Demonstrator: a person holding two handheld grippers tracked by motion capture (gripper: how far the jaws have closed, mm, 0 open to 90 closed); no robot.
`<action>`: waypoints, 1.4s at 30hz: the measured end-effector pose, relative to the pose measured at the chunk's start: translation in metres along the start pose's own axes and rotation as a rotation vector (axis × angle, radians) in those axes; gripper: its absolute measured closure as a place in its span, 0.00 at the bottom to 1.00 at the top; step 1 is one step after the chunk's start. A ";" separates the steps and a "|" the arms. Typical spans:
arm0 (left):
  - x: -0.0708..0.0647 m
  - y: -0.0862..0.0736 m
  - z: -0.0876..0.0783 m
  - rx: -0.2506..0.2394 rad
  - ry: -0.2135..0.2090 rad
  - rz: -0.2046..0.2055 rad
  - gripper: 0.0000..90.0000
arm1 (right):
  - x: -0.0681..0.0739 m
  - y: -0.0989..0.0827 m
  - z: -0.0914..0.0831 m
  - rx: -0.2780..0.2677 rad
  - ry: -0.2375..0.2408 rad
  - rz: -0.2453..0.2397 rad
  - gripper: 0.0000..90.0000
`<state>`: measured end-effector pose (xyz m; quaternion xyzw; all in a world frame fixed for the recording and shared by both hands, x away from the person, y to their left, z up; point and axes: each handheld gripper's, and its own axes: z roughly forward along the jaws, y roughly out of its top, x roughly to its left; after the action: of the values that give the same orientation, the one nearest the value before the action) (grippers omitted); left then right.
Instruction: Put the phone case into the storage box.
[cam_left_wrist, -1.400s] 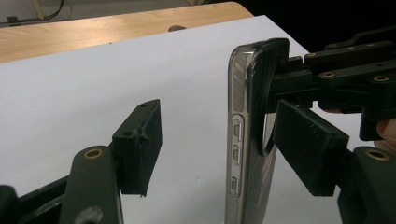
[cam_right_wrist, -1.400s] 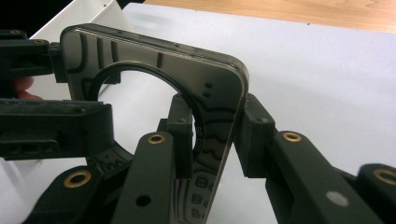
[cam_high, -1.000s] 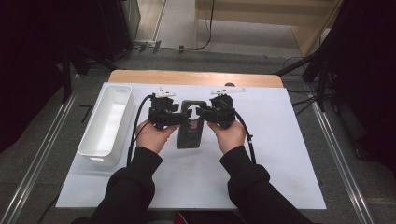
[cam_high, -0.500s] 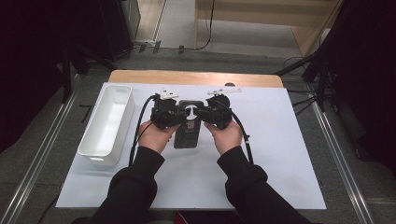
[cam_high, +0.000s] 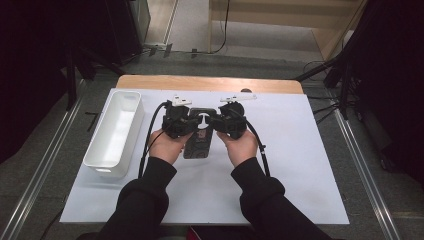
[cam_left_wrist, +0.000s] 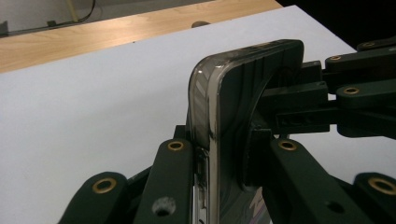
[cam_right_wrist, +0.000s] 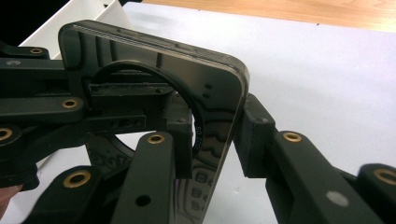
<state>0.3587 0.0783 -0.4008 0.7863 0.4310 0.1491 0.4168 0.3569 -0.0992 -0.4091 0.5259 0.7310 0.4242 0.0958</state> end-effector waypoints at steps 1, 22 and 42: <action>0.000 0.000 0.000 0.000 0.000 0.000 0.86 | 0.000 0.000 0.000 -0.002 0.001 0.002 0.76; 0.005 0.004 -0.003 0.009 -0.036 -0.033 0.89 | 0.001 0.000 -0.004 -0.022 0.006 -0.015 0.70; 0.026 0.013 -0.022 -0.024 -0.107 -0.067 0.90 | -0.011 -0.013 -0.023 0.001 0.141 -0.034 0.50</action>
<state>0.3685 0.1072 -0.3807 0.7733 0.4323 0.0981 0.4534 0.3389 -0.1213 -0.4079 0.4821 0.7450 0.4581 0.0514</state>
